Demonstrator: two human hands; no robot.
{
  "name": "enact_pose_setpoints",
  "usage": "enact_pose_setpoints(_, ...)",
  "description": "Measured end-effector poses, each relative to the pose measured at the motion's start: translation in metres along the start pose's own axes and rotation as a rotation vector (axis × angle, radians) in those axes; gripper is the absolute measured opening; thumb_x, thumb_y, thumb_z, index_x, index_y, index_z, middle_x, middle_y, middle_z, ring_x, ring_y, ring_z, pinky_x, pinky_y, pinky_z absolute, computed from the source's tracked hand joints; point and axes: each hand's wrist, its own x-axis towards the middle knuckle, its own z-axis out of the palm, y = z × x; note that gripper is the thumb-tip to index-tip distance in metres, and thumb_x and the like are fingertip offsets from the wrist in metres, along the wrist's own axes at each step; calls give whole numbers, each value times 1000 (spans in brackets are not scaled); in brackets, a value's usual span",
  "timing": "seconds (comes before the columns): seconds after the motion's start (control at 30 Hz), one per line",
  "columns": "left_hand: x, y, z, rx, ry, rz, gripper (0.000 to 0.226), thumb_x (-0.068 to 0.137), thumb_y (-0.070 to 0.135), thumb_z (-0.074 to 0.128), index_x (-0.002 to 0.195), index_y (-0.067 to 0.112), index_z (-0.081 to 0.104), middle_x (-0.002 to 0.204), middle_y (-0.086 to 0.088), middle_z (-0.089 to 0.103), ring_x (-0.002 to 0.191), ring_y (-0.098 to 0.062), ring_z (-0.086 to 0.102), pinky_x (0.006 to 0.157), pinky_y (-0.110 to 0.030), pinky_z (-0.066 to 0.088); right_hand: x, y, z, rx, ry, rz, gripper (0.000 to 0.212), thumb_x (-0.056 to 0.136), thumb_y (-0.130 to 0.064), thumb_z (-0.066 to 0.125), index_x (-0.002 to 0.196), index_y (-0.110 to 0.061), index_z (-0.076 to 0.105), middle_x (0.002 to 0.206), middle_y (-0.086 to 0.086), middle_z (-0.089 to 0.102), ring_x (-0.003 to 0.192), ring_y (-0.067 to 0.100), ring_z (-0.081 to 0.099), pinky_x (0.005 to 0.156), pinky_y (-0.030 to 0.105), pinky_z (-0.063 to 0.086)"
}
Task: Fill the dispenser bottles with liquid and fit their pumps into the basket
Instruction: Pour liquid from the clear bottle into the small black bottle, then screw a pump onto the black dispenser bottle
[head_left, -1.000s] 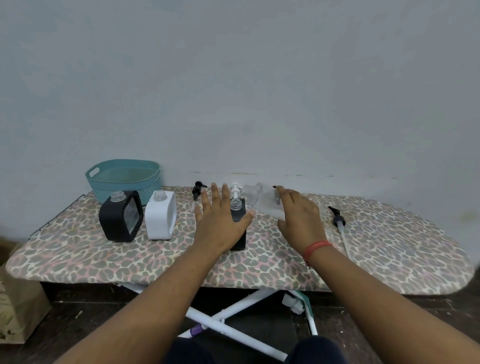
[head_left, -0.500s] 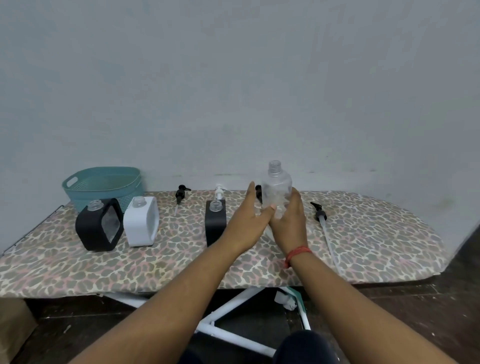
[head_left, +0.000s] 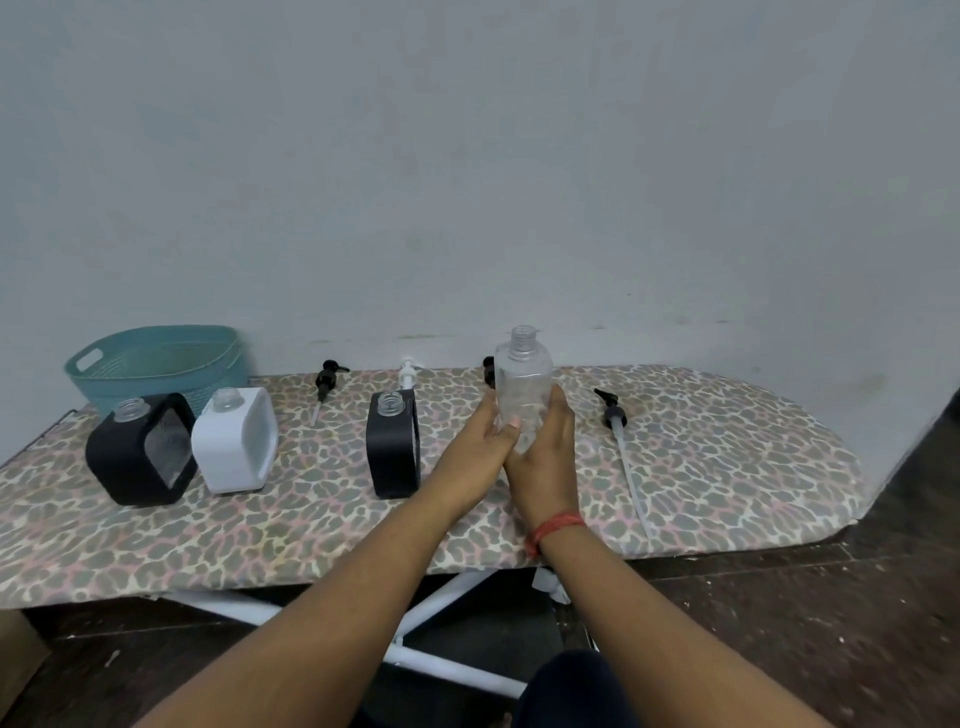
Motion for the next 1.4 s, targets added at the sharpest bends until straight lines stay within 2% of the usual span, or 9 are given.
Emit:
enact_pose_setpoints(0.1,-1,-4,3,19,9,-26,64,103,45,48,159,34,19,158,13,34,124,10,36,100,-16,28,0,4,-2,-2,-16,15,84,89,-14,68,150,-39,16,150,-2,32,129,6,38,99,22,40)
enact_pose_setpoints(0.23,-1,-5,5,36,1,-19,58,105,44,45,157,33,24,136,25,40,92,38,41,75,8,30,-1,7,-6,30,-51,84,87,87,-22,71,154,-32,16,151,-3,34,126,5,42,94,9,38)
enact_pose_setpoints(0.3,-4,-2,4,49,9,-32,58,105,46,43,158,34,22,146,23,38,105,30,43,85,1,30,-4,7,-10,29,-52,90,91,85,-28,75,154,-31,15,151,-3,33,127,7,43,94,12,41)
enact_pose_setpoints(0.37,-8,2,1,68,22,-50,62,104,51,40,159,33,17,161,14,29,136,2,40,100,-15,27,-6,6,-15,10,-53,89,96,83,-35,78,155,-31,13,155,-3,30,136,12,39,100,22,42)
enact_pose_setpoints(0.43,-12,5,-2,96,32,-64,66,103,57,37,160,35,12,164,9,25,144,-13,36,99,-22,28,-8,2,-22,-19,-42,83,100,82,-42,78,156,-28,12,159,-2,26,144,14,31,107,27,38)
enact_pose_setpoints(0.63,-31,20,-17,82,51,-27,69,100,62,38,159,39,10,165,9,23,149,-16,29,109,-29,28,-21,-31,-37,-132,28,-21,93,80,-73,49,153,-23,19,159,3,28,147,21,27,116,47,35)
enact_pose_setpoints(0.83,-66,44,-46,111,115,55,68,100,62,36,159,39,11,166,7,19,150,-16,27,104,-26,23,-38,-74,-36,-228,38,-192,72,93,-64,43,150,-23,25,156,1,34,145,20,29,117,48,31)
enact_pose_setpoints(1.03,-103,57,-84,171,207,86,68,101,62,33,160,37,10,166,2,22,150,-19,26,114,-35,23,-55,-120,-22,-242,-53,-272,77,94,-68,33,153,-18,27,161,4,28,149,20,24,119,49,27)
enact_pose_setpoints(1.4,-118,30,-145,165,318,10,67,102,61,32,160,37,9,167,6,16,152,-20,21,121,-41,21,-62,-146,28,-232,-258,-276,68,99,-53,47,154,-17,27,160,1,30,146,17,29,117,32,26)
